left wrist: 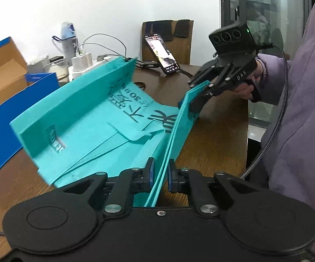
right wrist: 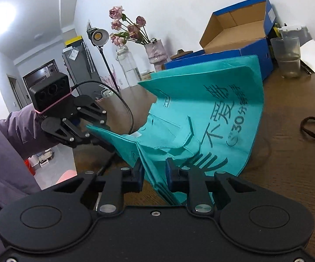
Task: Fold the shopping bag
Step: 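Hold the bag side with the left tool while the right tool regrasps the bag panel, then lower the teal bag onto the table with both tools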
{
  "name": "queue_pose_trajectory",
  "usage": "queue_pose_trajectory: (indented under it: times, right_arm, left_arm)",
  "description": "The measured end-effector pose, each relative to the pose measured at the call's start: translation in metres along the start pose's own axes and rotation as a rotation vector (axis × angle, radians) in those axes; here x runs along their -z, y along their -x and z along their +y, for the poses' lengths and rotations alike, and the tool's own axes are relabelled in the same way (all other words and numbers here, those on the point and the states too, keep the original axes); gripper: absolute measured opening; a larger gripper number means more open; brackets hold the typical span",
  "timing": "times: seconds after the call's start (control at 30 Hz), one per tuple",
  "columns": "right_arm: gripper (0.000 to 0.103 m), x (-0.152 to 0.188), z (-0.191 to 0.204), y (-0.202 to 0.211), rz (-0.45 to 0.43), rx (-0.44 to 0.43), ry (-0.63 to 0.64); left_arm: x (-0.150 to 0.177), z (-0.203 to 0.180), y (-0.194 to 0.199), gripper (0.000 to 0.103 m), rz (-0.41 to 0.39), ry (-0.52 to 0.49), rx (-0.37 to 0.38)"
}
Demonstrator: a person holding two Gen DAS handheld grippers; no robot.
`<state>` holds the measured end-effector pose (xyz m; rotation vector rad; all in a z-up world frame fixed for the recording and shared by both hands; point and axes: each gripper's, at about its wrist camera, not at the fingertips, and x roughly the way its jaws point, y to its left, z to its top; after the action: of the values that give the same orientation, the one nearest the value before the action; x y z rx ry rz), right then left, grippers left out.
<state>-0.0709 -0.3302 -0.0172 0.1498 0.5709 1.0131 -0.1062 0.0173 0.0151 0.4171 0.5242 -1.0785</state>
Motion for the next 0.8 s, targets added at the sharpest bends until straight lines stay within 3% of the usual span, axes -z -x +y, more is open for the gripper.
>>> queue_pose_trajectory:
  times: [0.17, 0.33, 0.4, 0.5, 0.57, 0.63, 0.7, 0.8]
  right_arm:
    - [0.021, -0.005, -0.009, -0.002, 0.023, -0.032, -0.055]
    - [0.021, -0.009, -0.02, -0.003, 0.046, -0.055, -0.128]
    - [0.021, -0.01, -0.021, -0.005, 0.054, -0.055, -0.14]
    - [0.021, -0.011, -0.022, -0.007, 0.068, -0.056, -0.137]
    - [0.021, -0.013, -0.022, -0.008, 0.076, -0.054, -0.136]
    - [0.021, -0.014, -0.023, -0.01, 0.077, -0.054, -0.146]
    - [0.021, -0.013, -0.026, -0.011, 0.076, -0.053, -0.164]
    - [0.021, -0.012, -0.032, -0.01, 0.067, -0.056, -0.214]
  left_arm:
    - [0.01, 0.006, 0.008, 0.021, -0.018, 0.036, 0.003]
    - [0.023, 0.013, 0.023, 0.023, -0.109, 0.14, -0.011]
    - [0.025, 0.014, 0.028, 0.032, -0.143, 0.179, -0.011]
    - [0.023, 0.006, 0.034, 0.044, -0.147, 0.125, 0.003]
    - [0.024, 0.005, 0.035, 0.044, -0.15, 0.117, -0.018]
    - [0.025, 0.011, 0.034, 0.042, -0.166, 0.174, -0.061]
    - [0.026, 0.016, 0.035, 0.026, -0.19, 0.223, -0.103]
    - [0.027, 0.018, 0.036, 0.024, -0.232, 0.29, -0.139]
